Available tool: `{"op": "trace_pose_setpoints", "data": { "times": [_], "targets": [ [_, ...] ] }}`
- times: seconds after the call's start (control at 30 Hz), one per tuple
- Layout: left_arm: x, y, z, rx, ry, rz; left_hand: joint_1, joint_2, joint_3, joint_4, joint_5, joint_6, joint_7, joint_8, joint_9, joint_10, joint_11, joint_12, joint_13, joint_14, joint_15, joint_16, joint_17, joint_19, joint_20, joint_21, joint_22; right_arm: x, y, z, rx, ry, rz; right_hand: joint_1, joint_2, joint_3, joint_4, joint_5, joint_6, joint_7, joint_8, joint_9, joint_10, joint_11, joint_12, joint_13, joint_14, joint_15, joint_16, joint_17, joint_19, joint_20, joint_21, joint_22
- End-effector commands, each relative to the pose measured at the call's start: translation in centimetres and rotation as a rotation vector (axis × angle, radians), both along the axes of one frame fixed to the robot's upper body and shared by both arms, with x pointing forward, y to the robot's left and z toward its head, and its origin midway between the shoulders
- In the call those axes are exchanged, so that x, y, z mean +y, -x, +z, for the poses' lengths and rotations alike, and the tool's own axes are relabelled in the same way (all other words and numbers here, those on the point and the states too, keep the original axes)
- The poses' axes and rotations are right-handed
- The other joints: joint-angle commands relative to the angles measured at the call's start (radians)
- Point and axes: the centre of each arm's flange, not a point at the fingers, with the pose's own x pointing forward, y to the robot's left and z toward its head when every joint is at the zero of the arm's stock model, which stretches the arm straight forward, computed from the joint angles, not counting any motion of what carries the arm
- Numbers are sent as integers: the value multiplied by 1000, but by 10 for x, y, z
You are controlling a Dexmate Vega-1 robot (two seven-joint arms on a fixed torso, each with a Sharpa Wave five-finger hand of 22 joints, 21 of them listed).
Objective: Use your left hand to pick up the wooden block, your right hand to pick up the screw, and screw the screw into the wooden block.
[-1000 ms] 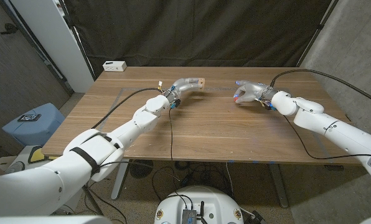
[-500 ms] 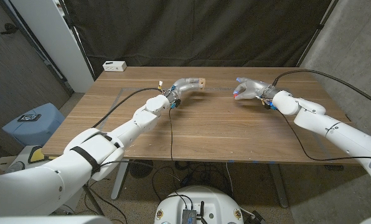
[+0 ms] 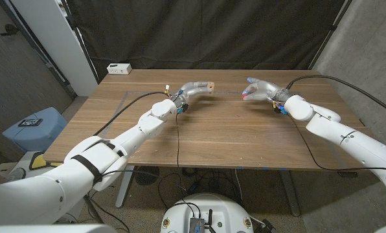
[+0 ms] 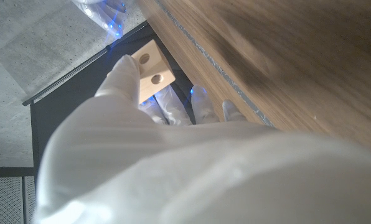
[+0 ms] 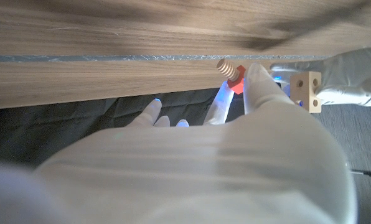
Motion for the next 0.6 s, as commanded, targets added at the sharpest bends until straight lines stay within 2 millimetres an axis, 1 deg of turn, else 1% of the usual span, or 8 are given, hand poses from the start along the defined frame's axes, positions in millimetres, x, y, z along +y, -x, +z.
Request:
{"op": "trace_pose_setpoints", "data": {
  "times": [0.03,0.4,0.6],
  "targets": [
    [0,5,2,-18,0,-5,-10,18,0,2,5,10,7,3,1,8,-1,2,17,0,-91,6,-1,0,5,7,4,5,7,4,17,-132,45,3,7,-2,-2,3,5,4,8,5,9,5,8,5,-5,11,6,2,8,5,4,3],
    [-5,12,1,-44,-5,-2,-10,19,-2,2,5,9,8,2,1,8,-1,-1,18,-1,-91,5,-1,0,5,7,4,16,12,13,13,-206,85,3,11,-4,-1,1,1,8,13,10,9,12,5,5,-10,22,4,3,2,13,2,3],
    [-9,15,-2,-47,5,1,-11,20,-3,1,6,10,8,3,1,8,-1,-2,19,1,-92,6,-1,-1,4,7,4,20,10,17,42,-227,84,1,11,-5,0,0,-2,9,14,12,5,17,3,5,-11,24,4,3,1,15,2,3]
  ]
}}
